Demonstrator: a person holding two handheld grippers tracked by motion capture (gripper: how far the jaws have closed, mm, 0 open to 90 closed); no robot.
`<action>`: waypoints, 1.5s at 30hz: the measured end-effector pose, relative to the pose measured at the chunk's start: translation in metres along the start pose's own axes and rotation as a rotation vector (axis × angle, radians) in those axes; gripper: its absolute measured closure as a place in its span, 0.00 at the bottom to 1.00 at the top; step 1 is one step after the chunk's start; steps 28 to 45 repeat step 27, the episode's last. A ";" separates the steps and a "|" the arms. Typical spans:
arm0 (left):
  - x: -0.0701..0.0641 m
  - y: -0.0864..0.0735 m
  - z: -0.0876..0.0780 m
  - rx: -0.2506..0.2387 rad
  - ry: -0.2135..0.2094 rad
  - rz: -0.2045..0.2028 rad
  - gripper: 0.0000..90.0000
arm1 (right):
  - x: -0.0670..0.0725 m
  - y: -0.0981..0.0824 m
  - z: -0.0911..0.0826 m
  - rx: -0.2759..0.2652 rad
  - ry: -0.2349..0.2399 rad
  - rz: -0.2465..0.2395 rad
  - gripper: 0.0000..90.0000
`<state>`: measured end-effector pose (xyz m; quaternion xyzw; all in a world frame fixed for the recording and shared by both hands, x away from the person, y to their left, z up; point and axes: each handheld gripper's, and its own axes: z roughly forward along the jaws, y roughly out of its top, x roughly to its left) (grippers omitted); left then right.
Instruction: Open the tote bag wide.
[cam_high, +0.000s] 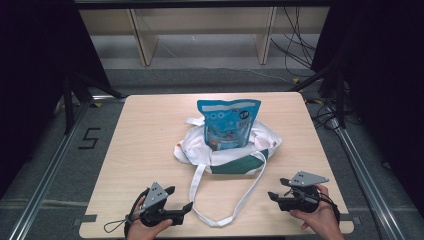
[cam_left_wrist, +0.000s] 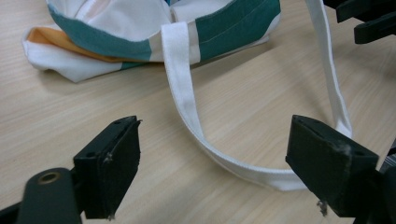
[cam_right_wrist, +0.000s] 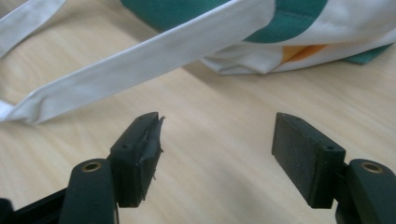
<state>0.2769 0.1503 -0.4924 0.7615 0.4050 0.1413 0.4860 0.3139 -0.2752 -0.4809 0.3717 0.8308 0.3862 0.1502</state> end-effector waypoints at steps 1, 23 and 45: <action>-0.001 -0.001 0.000 0.003 0.006 -0.003 0.17 | 0.003 -0.001 0.000 0.001 -0.001 0.000 0.36; -0.005 -0.007 0.004 0.089 0.021 0.017 0.20 | 0.011 -0.016 0.004 0.088 0.038 -0.057 0.29; -0.005 -0.007 0.005 0.098 0.027 0.024 0.20 | 0.011 -0.016 0.004 0.087 0.018 -0.063 0.29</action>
